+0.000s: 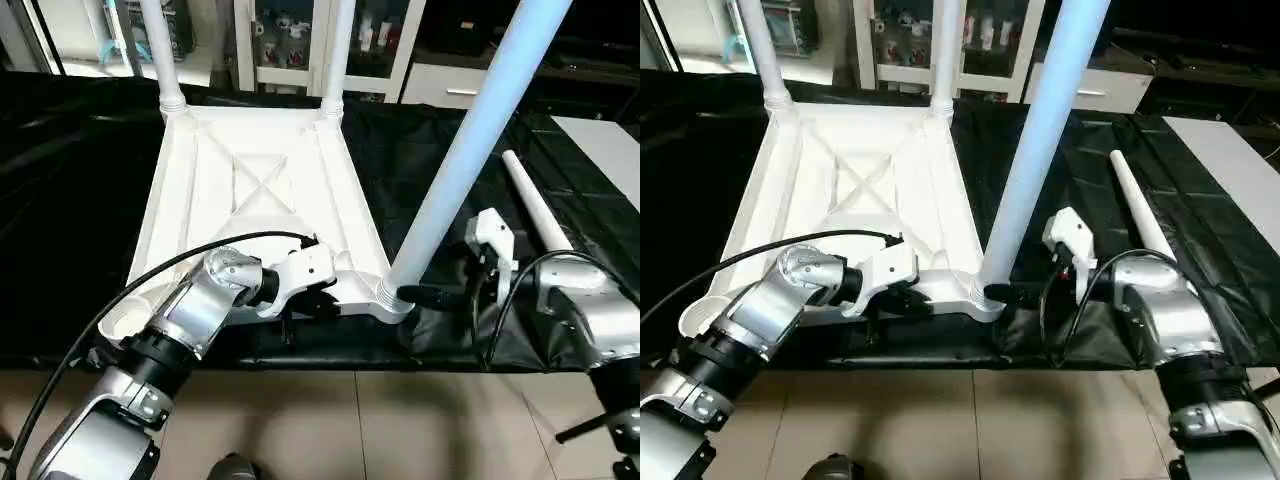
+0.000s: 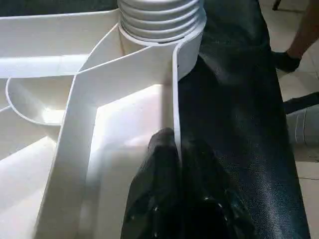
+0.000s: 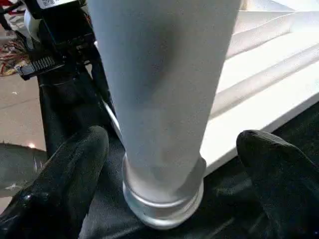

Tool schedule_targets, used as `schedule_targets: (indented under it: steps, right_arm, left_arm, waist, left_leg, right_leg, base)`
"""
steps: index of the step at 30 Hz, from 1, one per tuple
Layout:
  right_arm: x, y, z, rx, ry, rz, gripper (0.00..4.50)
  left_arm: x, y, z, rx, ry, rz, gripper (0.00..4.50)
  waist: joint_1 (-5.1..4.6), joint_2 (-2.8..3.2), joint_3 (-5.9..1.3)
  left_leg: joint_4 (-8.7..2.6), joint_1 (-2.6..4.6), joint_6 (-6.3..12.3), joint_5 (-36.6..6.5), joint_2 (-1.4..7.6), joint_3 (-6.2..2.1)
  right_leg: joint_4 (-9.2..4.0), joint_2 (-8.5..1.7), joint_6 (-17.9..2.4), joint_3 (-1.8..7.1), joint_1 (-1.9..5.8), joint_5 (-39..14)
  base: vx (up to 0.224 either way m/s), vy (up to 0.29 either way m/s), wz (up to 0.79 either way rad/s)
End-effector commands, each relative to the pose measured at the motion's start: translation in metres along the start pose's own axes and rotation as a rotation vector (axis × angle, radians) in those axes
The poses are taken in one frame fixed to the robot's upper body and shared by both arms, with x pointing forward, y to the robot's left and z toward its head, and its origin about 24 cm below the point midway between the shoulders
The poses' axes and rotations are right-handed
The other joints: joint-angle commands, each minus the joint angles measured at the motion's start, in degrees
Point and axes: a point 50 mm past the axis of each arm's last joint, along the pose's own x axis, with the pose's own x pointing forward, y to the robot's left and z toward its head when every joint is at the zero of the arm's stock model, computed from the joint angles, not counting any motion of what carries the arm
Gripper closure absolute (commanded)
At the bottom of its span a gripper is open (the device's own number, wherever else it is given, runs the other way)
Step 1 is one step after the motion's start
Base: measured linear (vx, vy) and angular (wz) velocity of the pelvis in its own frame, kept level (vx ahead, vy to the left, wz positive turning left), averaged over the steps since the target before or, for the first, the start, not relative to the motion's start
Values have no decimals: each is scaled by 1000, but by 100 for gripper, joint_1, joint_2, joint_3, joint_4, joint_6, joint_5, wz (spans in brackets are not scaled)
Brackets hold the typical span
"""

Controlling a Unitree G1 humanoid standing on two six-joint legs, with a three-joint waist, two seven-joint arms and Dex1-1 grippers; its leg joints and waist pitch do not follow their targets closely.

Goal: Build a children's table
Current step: Insert table leg to table base

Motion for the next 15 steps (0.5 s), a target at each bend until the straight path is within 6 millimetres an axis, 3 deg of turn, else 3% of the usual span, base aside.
schedule_targets:
  steps: [1,15]
  right_arm:
    - [-1,-2,4,-29,1,9,31]
    - [7,-2,-5,-23,41,79,145]
  left_arm:
    - [8,-9,7,29,-37,-63,450]
    - [6,-7,5,24,-28,-55,450]
  waist:
    - [-51,-69,-450]
    - [-52,-78,-460]
  left_leg:
    - [-308,215,274,-970,60,-9]
    - [-291,204,325,-900,55,-5]
  right_leg:
    - [-363,-210,-1360,130,206,-260]
    - [-343,-209,-1409,127,219,-161]
  base:
    - [0,0,0]
    - [0,0,0]
